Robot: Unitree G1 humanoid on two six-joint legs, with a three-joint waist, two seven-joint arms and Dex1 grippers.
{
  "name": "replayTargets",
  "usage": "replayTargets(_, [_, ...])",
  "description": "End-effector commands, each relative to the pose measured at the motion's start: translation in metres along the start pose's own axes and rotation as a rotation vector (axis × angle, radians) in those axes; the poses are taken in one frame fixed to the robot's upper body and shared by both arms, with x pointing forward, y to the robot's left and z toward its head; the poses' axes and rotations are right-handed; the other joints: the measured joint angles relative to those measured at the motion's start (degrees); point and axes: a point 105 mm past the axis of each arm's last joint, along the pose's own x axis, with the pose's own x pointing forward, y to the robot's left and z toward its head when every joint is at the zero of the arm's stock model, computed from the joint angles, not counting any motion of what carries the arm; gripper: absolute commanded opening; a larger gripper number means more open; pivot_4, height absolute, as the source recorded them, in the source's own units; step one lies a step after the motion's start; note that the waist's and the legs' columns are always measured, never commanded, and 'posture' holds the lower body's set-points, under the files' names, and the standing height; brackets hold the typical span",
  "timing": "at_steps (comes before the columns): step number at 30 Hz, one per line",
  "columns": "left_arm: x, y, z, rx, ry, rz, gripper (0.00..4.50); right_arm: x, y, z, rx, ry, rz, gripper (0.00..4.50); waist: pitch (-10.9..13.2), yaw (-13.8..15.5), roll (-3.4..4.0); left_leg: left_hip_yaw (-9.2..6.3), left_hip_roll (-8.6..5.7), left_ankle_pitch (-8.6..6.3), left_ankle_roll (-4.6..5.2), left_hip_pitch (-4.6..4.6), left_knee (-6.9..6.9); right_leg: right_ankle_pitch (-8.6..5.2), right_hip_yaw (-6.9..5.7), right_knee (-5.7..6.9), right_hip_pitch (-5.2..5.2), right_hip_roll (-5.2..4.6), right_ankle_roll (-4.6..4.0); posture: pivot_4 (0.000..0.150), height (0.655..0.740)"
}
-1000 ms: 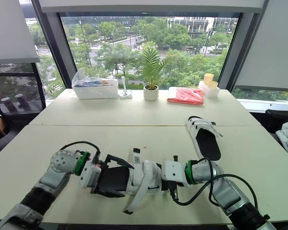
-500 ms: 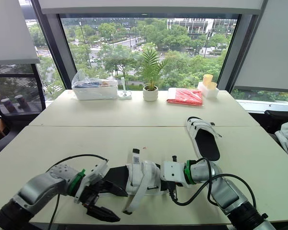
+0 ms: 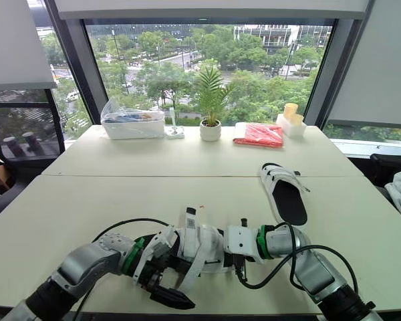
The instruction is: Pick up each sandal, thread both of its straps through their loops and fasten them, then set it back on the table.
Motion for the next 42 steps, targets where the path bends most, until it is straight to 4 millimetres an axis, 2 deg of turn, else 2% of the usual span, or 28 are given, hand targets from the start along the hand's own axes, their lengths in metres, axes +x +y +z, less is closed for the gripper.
replayTargets(1, [-0.003, 0.014, 0.006, 0.013, -0.002, 0.08, 3.67, 0.013, 0.032, -0.019, 0.074, 0.07, 0.113, 0.0, -0.03, 0.02, 0.0, 0.0, 0.0, 0.0, 0.0, 0.0, 0.0, 0.0, 0.0, -0.01, 0.01, -0.01, 0.0, 0.15, 0.74])
replayTargets(3, [-0.003, 0.015, 0.009, -0.012, -0.02, 0.084, 2.91, 0.013, 0.032, -0.019, 0.075, 0.071, 0.113, 0.0, -0.03, -0.04, 0.0, 0.0, 0.0, 0.0, 0.0, -0.01, 0.0, 0.0, -0.01, -0.01, 0.0, -0.02, -0.01, 0.15, 0.74])
replayTargets(8, [-0.006, 0.01, 0.015, -0.064, -0.051, 0.064, 0.21, 0.013, 0.034, -0.018, 0.078, 0.07, 0.116, 0.0, -0.02, -0.2, -0.01, 0.0, 0.0, 0.0, 0.0, -0.09, -0.18, -0.04, -0.02, -0.03, -0.17, -0.02, -0.06, 0.15, 0.74])
replayTargets(9, [-0.006, 0.007, 0.016, -0.072, -0.053, 0.05, 0.04, 0.013, 0.035, -0.018, 0.078, 0.071, 0.116, 0.0, -0.02, -0.2, -0.01, 0.0, 0.0, 0.0, 0.0, -0.09, -0.21, -0.03, -0.03, -0.03, -0.19, -0.02, -0.05, 0.15, 0.74])
replayTargets(13, [-0.015, -0.01, 0.032, -0.174, -0.102, -0.066, 0.04, 0.015, 0.034, -0.019, 0.076, 0.071, 0.117, 0.0, -0.01, -0.17, -0.02, 0.0, 0.01, 0.0, 0.0, -0.09, -0.24, -0.03, -0.04, -0.04, -0.19, -0.02, -0.05, 0.15, 0.74])
replayTargets(17, [-0.023, -0.015, 0.055, -0.262, -0.187, -0.143, 0.04, 0.016, 0.034, -0.019, 0.073, 0.071, 0.118, 0.0, 0.0, -0.25, -0.04, -0.01, 0.01, 0.0, 0.0, -0.07, -0.24, -0.1, -0.05, -0.04, -0.17, -0.02, -0.17, 0.15, 0.74])
replayTargets(20, [-0.023, -0.01, 0.075, -0.279, -0.285, -0.147, 0.04, 0.016, 0.033, -0.019, 0.071, 0.071, 0.118, 0.0, 0.0, -0.3, -0.04, -0.01, 0.01, 0.0, 0.0, -0.07, -0.24, -0.08, -0.06, -0.04, -0.17, -0.02, -0.13, 0.15, 0.74])
replayTargets(23, [-0.016, 0.009, 0.089, -0.262, -0.382, -0.043, 0.04, 0.016, 0.032, -0.018, 0.069, 0.071, 0.117, 0.0, 0.02, -0.34, -0.08, -0.01, 0.0, 0.0, -0.01, -0.06, -0.24, -0.01, -0.07, -0.05, -0.16, 0.0, -0.01, 0.15, 0.74])
replayTargets(26, [-0.006, 0.021, 0.09, -0.255, -0.401, 0.054, 0.04, 0.016, 0.032, -0.019, 0.07, 0.074, 0.116, 0.0, 0.02, -0.42, -0.08, -0.01, 0.01, 0.01, -0.02, -0.05, -0.24, 0.0, -0.06, -0.04, -0.18, 0.04, 0.02, 0.15, 0.74])
replayTargets(31, [0.006, 0.03, 0.09, -0.254, -0.49, 0.171, 0.04, 0.014, 0.035, -0.019, 0.075, 0.076, 0.116, 0.0, 0.01, -0.37, -0.08, -0.02, 0.01, 0.02, -0.08, -0.04, -0.25, 0.01, -0.05, -0.05, -0.16, 0.05, 0.03, 0.15, 0.74])
replayTargets(37, [0.014, 0.019, 0.08, -0.352, -0.487, 0.19, 0.04, 0.013, 0.04, -0.019, 0.088, 0.076, 0.121, 0.0, 0.01, -0.19, -0.08, -0.03, 0.02, 0.06, -0.16, -0.04, -0.28, 0.01, -0.05, -0.06, -0.16, 0.04, 0.02, 0.15, 0.74])
replayTargets(42, [0.009, 0.021, 0.083, -0.423, -0.522, 0.244, 0.04, 0.013, 0.045, -0.019, 0.093, 0.08, 0.129, 0.0, 0.01, -0.09, -0.08, -0.03, 0.02, 0.05, -0.16, -0.05, -0.29, 0.01, -0.05, -0.11, -0.14, 0.04, 0.02, 0.15, 0.74])
